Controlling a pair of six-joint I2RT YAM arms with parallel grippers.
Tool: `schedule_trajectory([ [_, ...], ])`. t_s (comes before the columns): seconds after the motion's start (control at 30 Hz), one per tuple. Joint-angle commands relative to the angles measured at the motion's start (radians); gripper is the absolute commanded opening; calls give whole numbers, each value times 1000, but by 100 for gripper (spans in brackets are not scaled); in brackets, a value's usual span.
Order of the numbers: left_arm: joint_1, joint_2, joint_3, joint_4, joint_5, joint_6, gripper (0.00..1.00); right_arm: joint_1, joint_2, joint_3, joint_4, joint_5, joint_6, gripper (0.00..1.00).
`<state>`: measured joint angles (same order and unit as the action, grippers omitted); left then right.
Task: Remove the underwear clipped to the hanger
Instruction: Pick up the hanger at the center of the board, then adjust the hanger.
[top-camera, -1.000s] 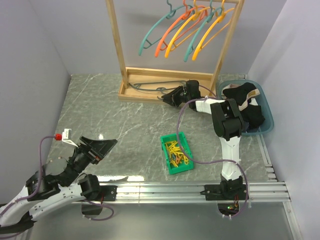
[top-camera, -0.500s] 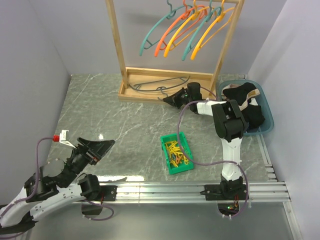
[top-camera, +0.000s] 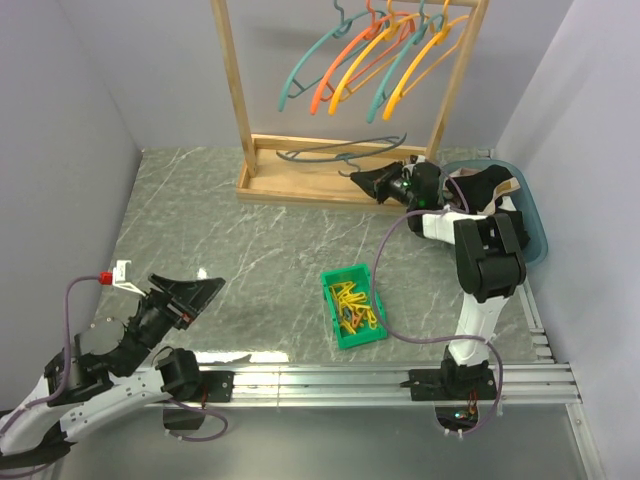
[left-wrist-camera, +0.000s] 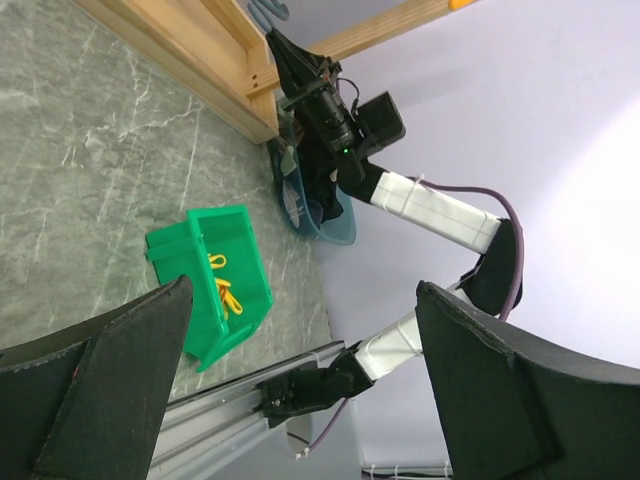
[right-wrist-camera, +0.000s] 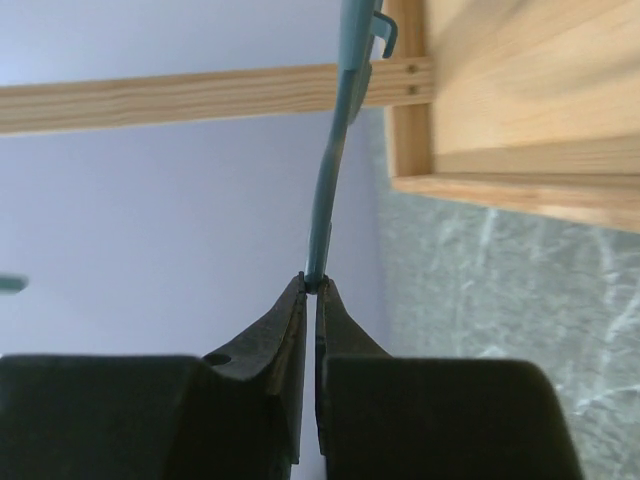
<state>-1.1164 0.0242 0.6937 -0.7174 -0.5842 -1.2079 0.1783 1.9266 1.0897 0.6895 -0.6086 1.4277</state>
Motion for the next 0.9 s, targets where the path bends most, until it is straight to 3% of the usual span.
schedule_trajectory([
  [0.0, 0, 23, 40, 7, -19, 13, 100, -7, -41, -53, 274, -109, 103, 0],
  [0.2, -2, 86, 58, 1, -17, 74, 99, 3, -208, -265, 320, -224, 47, 0],
  [0.33, 0, 218, 87, 13, 50, 215, 99, 10, -368, -428, 273, -282, -59, 0],
  [0.43, 0, 394, 159, 41, 154, 348, 99, 13, -501, -499, 130, -304, -195, 0],
  [0.57, -3, 626, 262, 38, 273, 516, 100, 13, -676, -521, -193, -296, -349, 0],
  [0.77, -16, 801, 355, 3, 208, 723, 100, 15, -848, -502, -435, -276, -437, 0],
  [0.87, -29, 844, 383, -23, 196, 787, 100, 12, -879, -510, -430, -308, -411, 0],
])
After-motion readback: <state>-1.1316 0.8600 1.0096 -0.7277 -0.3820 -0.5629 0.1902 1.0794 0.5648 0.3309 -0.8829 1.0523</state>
